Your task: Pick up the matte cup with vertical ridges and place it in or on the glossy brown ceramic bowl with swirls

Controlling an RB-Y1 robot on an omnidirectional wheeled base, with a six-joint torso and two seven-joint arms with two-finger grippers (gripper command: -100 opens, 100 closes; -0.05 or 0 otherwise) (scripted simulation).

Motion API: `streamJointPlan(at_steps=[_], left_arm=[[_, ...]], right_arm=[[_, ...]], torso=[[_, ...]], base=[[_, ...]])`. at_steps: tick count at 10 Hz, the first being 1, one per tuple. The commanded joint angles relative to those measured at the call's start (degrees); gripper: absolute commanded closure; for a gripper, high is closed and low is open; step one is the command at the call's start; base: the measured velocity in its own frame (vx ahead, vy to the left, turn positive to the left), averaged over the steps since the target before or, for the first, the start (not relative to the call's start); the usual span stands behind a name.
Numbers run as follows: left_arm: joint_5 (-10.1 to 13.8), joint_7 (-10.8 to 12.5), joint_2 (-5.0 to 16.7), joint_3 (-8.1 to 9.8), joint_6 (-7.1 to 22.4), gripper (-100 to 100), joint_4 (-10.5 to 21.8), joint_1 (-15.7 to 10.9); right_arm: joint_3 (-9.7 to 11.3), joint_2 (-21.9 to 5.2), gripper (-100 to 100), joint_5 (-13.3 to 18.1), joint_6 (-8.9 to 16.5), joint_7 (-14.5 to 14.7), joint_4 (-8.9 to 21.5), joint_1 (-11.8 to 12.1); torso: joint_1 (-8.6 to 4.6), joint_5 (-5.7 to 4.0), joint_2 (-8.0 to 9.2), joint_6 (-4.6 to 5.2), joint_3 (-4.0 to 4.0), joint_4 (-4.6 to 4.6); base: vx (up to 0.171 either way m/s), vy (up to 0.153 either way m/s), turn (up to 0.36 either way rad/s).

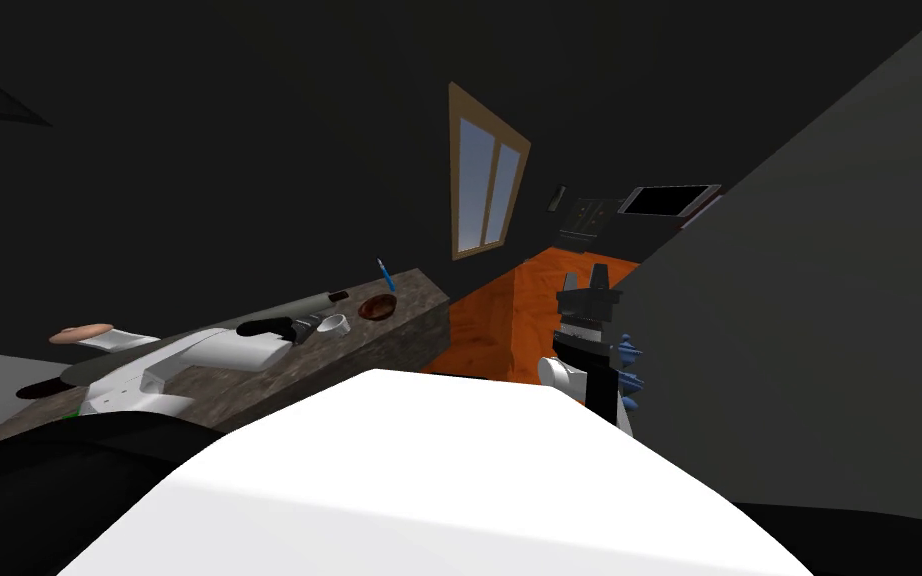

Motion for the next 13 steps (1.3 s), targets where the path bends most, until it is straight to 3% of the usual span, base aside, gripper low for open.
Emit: streamJointPlan(at_steps=[1, 4, 5, 6, 7, 10, 11, 13], left_arm=[[1.3, 0.4, 2.2, -0.28, 2.4, -100, 1.2, 0.4], [2.7, 0.8, 4.4, -1.37, 5.5, -100, 2.8, 1.0], [2.2, 0.8, 3.8, -1.0, 5.0, -100, 2.0, 1.2], [2.2, 0.9, 3.9, -1.06, 5.2, 0, 2.0, 1.2], [1.4, 0.6, 3.0, -1.77, 4.0, -100, 3.7, 0.6], [1.0, 0.4, 2.5, -2.1, 3.5, -100, 4.5, 0.4], [1.0, 0.4, 2.5, -2.16, 3.3, 100, 4.6, 0.4], [1.0, 0.4, 2.5, -2.17, 3.4, 100, 4.7, 0.4]], right_arm=[[0.0, 0.0, 0, 0.0, 0.0, 0.0, 0.0, 0.0], [0.0, 0.0, 0, 0.0, 0.0, 0.0, 0.0, 0.0], [0.0, 0.0, 0, 0.0, 0.0, 0.0, 0.0, 0.0], [0.0, 0.0, 0, 0.0, 0.0, 0.0, 0.0, 0.0], [0.0, 0.0, 0, 0.0, 0.0, 0.0, 0.0, 0.0], [0.0, 0.0, 0, 0.0, 0.0, 0.0, 0.0, 0.0], [0.0, 0.0, 0, 0.0, 0.0, 0.0, 0.0, 0.0], [0.0, 0.0, 0, 0.0, 0.0, 0.0, 0.0, 0.0]], torso=[[0.0, 0.0, 0.0, 0.0, 0.0, 0.0], [0.02, 0.01, 0.08, -0.01, 0.05, 0.02], [0.04, 0.01, 0.13, -0.02, 0.08, 0.03], [0.09, 0.02, 0.21, -0.03, 0.12, 0.05], [0.12, 0.03, 0.27, -0.03, 0.15, 0.06], [0.29, 0.08, 0.23, -0.02, 0.13, 0.05], [0.22, 0.06, 0.26, -0.03, 0.15, 0.06], [0.12, 0.04, 0.24, 0.06, 0.15, 0.07]], base=[[0.07, -0.034, -0.062], [0.049, -0.03, -0.053], [0.015, -0.009, -0.005], [0.0, 0.0, 0.0], [0.019, 0.021, -0.054], [0.017, 0.029, -0.031], [0.0, 0.0, 0.0], [-0.001, 0.001, -0.003]])
